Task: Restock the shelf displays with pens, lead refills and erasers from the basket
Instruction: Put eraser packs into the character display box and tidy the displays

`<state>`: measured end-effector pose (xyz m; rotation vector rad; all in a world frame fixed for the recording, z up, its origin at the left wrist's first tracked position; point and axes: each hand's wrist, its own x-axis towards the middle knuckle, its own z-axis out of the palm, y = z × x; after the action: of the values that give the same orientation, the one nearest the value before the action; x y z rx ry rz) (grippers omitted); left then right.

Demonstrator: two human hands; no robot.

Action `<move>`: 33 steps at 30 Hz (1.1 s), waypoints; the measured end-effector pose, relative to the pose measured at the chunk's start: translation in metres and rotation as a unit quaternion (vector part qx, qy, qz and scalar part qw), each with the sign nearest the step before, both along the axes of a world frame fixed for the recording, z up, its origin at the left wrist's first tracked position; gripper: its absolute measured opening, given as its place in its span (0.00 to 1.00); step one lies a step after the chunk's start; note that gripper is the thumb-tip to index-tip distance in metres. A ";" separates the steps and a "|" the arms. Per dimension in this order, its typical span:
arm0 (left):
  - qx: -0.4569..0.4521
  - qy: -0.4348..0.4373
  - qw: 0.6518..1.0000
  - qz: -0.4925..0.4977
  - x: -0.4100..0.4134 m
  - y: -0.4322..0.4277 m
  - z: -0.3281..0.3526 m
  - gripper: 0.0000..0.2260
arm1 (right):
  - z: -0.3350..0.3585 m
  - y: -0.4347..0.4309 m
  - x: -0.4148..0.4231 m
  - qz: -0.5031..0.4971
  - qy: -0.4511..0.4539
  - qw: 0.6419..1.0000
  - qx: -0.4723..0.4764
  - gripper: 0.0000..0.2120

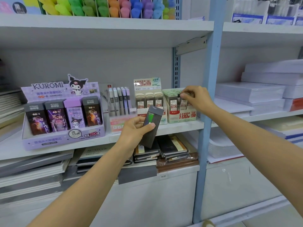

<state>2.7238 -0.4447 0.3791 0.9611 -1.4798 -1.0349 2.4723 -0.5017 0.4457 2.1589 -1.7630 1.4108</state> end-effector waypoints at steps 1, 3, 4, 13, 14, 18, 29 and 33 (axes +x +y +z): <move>0.001 0.001 1.000 -0.001 0.001 0.000 0.000 0.05 | -0.001 0.000 0.001 0.002 0.002 1.000 0.003 0.10; 0.002 0.001 1.000 -0.001 0.003 0.003 0.001 0.04 | -0.002 0.000 0.005 -0.009 0.008 1.000 -0.006 0.13; 0.003 0.002 1.000 0.000 0.004 0.004 0.001 0.04 | -0.002 0.001 0.008 -0.025 0.004 0.999 -0.022 0.15; 0.021 0.050 0.999 -0.006 0.039 0.023 0.013 0.11 | 0.000 0.044 0.086 0.383 -0.048 0.915 0.116 0.19; 0.024 0.056 0.998 -0.013 0.046 0.026 0.015 0.12 | -0.002 0.045 0.095 0.433 -0.056 0.885 0.162 0.21; 0.046 0.087 0.994 -0.055 0.078 0.037 0.018 0.12 | -0.004 0.043 0.129 0.534 -0.117 0.801 0.244 0.24; -0.269 -0.332 0.851 0.305 0.179 0.048 -0.001 0.07 | 0.014 0.033 0.219 0.340 -0.164 0.926 0.007 0.16; -0.279 -0.479 0.777 0.297 0.195 0.041 -0.014 0.21 | 0.020 0.027 0.237 0.270 -0.116 0.951 -0.093 0.13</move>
<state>2.9186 -0.4036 0.3647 1.4413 -1.8935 0.4758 2.7095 -0.4748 0.4653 2.5686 -1.0506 1.9169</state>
